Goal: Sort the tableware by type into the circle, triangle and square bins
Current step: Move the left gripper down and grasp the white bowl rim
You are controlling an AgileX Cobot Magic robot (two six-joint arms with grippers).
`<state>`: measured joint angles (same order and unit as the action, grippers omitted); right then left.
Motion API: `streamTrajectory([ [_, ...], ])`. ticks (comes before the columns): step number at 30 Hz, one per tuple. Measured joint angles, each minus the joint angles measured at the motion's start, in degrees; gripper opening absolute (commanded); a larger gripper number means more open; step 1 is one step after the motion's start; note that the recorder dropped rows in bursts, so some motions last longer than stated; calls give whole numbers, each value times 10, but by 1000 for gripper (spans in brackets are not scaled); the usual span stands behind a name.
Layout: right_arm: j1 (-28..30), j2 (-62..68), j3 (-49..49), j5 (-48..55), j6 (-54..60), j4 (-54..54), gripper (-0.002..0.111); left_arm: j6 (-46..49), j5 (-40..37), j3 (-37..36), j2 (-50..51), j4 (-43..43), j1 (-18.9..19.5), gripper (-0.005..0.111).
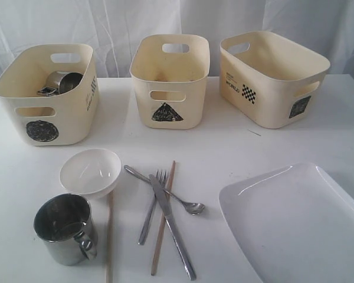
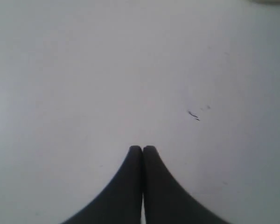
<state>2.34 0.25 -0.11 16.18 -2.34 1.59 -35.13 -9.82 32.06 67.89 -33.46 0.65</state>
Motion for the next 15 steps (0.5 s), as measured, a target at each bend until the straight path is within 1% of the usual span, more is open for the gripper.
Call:
streamTrajectory([
  [1,0,0,0,0,0,0,0,63,3,0,0,55,-10,0],
  [3,0,0,0,0,0,0,0,160,18,0,-1,144,-35,1],
  [5,0,0,0,0,0,0,0,229,35,0,-1,194,-67,8],
  [6,0,0,0,0,0,0,0,247,46,0,-1,205,-80,15],
  [8,0,0,0,0,0,0,0,252,88,-1,3,219,-95,31],
  [10,0,0,0,0,0,0,0,228,143,-1,16,222,-100,45],
  [12,0,0,0,0,0,0,0,193,193,1,38,223,-101,54],
  [13,0,0,0,0,0,0,0,171,204,5,52,223,-101,57],
  [15,0,0,0,0,0,0,0,134,216,19,81,225,-101,60],
])
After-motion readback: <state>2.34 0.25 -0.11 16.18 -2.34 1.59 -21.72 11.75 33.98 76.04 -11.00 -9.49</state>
